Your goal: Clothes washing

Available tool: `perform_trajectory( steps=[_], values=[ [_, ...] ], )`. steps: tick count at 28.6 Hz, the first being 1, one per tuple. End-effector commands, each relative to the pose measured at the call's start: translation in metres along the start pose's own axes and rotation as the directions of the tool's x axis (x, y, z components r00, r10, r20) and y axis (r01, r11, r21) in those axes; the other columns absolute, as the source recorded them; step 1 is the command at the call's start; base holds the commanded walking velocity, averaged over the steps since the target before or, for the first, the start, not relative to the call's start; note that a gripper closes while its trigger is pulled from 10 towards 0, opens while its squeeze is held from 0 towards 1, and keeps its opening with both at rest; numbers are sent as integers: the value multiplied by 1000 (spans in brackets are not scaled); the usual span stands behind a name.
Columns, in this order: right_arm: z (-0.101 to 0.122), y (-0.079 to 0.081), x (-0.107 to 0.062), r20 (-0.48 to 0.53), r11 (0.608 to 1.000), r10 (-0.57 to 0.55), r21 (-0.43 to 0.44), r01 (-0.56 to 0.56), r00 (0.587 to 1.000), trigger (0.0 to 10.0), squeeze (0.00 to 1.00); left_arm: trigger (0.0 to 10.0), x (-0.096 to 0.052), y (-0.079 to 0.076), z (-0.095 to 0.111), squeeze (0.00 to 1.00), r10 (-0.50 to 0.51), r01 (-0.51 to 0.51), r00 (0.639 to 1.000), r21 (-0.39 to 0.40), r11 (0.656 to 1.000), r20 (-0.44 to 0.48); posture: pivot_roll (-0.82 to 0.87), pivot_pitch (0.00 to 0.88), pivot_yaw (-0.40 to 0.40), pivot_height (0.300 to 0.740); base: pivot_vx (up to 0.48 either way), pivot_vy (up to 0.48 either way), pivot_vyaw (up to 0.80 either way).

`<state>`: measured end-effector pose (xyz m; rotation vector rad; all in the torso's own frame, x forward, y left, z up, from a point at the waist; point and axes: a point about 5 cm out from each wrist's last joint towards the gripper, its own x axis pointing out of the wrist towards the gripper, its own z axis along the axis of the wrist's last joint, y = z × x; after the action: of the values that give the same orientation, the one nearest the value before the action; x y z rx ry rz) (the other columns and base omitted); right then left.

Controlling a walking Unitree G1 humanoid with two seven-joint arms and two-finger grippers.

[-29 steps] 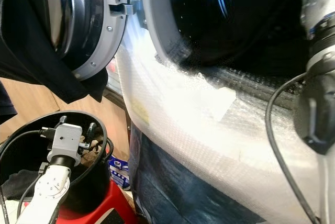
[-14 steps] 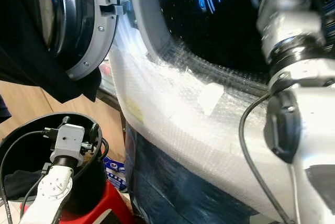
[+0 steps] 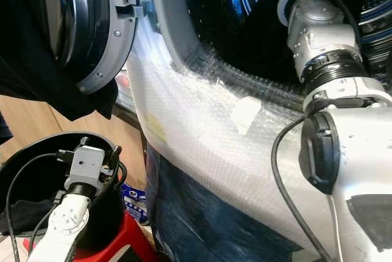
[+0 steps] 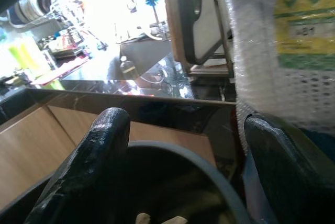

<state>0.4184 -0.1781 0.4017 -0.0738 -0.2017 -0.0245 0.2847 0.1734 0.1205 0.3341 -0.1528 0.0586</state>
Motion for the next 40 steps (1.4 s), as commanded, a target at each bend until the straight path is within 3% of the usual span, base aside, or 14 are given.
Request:
perform_trajectory(
  steps=[1,10,11,13,14,18,23,25,31,34,37,38,39,40],
  values=[
    [8,3,0,32,998,-6,61,4,999,10000,1000,10000,-1,-4,-2,0,-19,19,1000,-1,1000,-12,34,15,-94,740,0,0,0],
    [0,4,0,42,991,-106,86,102,993,10000,1000,10000,-2,-3,-1,0,-28,28,1000,5,1000,-13,49,5,-92,740,0,0,0],
    [-6,4,0,47,990,-135,-21,136,990,10000,1000,10000,-1,-2,-4,0,-26,26,999,7,1000,-32,48,2,-89,740,0,0,0],
    [-6,4,0,47,990,-135,-21,136,990,10000,1000,10000,-1,-2,-4,0,-26,26,999,7,1000,-32,48,2,-89,740,0,0,0],
    [-9,2,-1,74,971,-188,-138,197,979,10000,1000,10000,-1,-3,-5,0,-25,25,999,3,1000,-38,48,0,-86,740,0,0,0],
    [-4,11,-1,145,963,-154,-200,181,977,10000,1000,10000,-2,-4,-2,0,-39,39,999,1,999,-25,56,0,-87,740,0,0,0],
    [51,-13,-10,341,949,-288,-25,315,895,10000,1000,10000,-4,-5,-1,0,-53,53,998,-1,999,-23,59,2,-81,740,0,0,0],
    [62,-14,-12,380,943,-288,-47,329,879,10000,1000,10000,-4,-5,-1,0,-57,57,998,1,998,-24,57,4,-80,740,0,0,0],
    [13,-8,-4,204,952,-289,-38,302,935,10000,1000,10000,-4,-7,-2,0,-78,78,996,3,997,-40,51,32,-75,740,0,0,0],
    [12,-8,-4,202,952,-293,-29,304,935,10000,1000,10000,-4,-6,-1,0,-74,74,997,3,997,-38,53,39,-74,740,0,0,0],
    [32,-7,-6,224,956,-288,131,264,931,10000,1000,10000,-5,-5,-5,0,-72,73,995,13,997,-67,43,42,-73,740,0,0,0],
    [38,-6,-7,228,955,-280,165,247,932,10000,906,10000,-6,-5,-6,0,-75,76,994,15,997,-77,39,38,-74,740,0,0,0],
    [42,-4,-7,220,955,-264,194,223,939,10000,0,10000,-7,-6,-8,0,-77,78,994,16,997,-83,35,32,-76,740,0,0,0],
    [45,-2,-8,214,955,-251,213,206,944,10000,0,10000,-8,-7,-8,0,-78,79,993,17,997,-87,35,32,-76,740,0,0,0]
  ],
)
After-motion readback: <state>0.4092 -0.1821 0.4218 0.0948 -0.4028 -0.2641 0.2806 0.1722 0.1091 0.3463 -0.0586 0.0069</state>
